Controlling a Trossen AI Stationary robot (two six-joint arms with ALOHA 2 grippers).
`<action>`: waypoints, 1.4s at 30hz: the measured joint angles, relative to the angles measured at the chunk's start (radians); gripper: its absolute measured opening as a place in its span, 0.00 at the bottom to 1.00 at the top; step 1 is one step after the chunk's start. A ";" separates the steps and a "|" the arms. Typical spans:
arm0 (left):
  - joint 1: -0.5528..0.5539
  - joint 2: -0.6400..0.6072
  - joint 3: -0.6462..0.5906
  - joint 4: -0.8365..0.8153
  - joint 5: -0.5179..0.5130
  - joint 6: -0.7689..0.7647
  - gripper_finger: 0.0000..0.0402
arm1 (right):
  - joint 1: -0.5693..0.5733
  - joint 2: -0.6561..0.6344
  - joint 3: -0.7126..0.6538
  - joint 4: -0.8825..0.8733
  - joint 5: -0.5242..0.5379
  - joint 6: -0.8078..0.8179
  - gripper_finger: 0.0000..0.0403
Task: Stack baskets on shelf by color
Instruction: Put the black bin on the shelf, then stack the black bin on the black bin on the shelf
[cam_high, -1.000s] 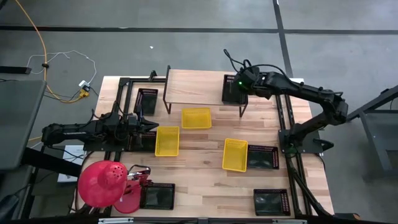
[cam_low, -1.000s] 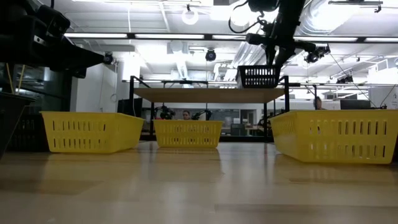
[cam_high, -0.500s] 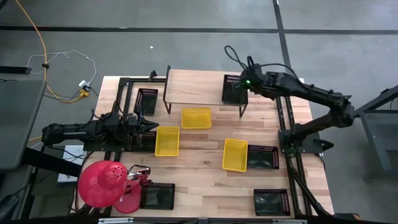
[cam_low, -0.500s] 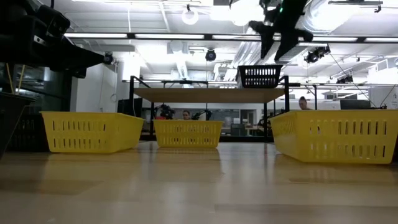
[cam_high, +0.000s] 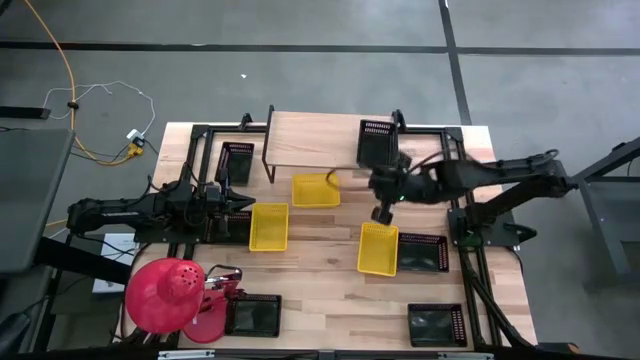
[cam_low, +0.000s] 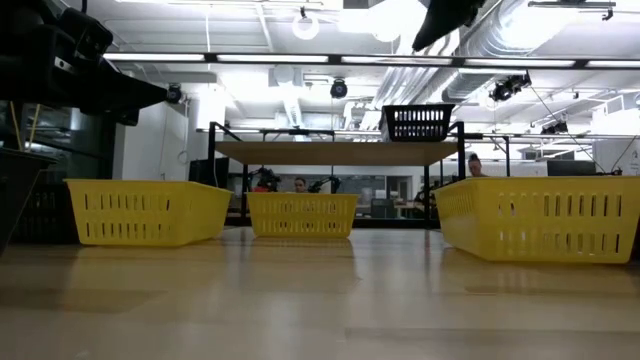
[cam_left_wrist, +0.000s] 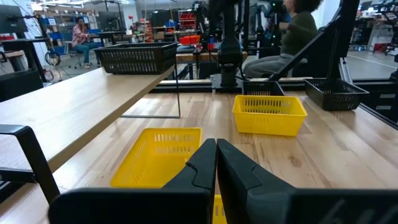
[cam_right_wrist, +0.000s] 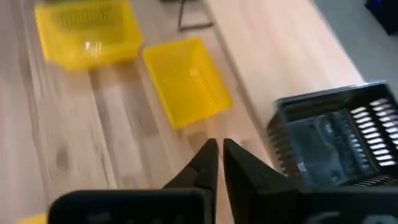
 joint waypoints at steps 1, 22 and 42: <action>0.000 0.000 0.000 0.000 0.000 0.000 0.01 | 0.004 0.017 0.000 -0.015 0.002 -0.009 0.05; 0.000 0.000 0.000 0.000 0.000 0.000 0.01 | -0.207 0.174 0.000 -0.164 0.114 -0.131 0.00; 0.000 0.000 0.000 0.000 0.000 0.000 0.01 | -0.188 0.134 0.000 -0.143 -0.066 -0.047 0.00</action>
